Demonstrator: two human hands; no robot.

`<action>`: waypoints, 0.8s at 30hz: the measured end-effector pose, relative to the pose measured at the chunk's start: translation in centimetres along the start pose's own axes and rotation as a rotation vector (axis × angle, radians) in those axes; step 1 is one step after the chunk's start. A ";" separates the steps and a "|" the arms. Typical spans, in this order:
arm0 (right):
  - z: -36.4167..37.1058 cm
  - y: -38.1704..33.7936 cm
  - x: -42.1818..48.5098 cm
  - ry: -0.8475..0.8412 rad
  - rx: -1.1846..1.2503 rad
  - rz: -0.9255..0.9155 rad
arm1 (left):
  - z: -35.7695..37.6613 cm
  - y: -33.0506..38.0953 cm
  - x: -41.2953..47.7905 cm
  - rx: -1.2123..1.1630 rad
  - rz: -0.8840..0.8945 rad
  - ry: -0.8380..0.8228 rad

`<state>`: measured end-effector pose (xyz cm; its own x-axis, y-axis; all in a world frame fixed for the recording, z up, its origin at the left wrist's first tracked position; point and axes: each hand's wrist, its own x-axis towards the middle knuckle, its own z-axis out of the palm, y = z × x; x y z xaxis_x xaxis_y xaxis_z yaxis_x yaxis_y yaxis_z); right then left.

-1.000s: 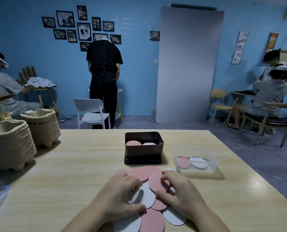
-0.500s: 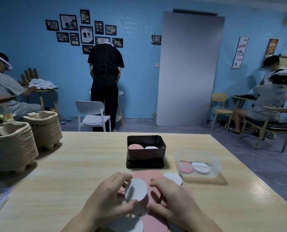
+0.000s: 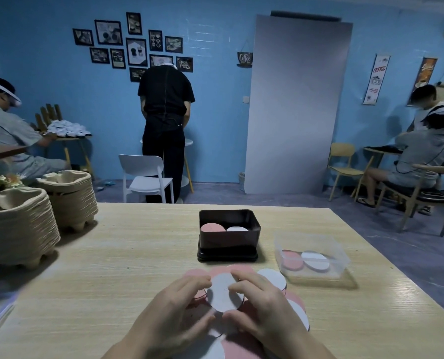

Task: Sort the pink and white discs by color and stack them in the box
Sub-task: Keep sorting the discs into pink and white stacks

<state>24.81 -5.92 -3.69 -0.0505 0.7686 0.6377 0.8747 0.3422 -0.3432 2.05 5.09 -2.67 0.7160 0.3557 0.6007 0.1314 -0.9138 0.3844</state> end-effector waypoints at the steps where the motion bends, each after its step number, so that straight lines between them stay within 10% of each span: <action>1: 0.0 0.0 -0.1 0.000 0.009 0.009 | 0.1 -0.1 0.0 0.020 0.020 0.014; 24: -2.0 0.8 0.7 -0.142 -0.203 0.010 | -0.1 -0.5 3.1 0.285 -0.006 0.024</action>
<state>26.43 -6.19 -2.15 -0.0960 0.8445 0.5269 0.9537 0.2295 -0.1942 4.14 6.70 -0.93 0.6982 0.3631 0.6170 0.3261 -0.9285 0.1774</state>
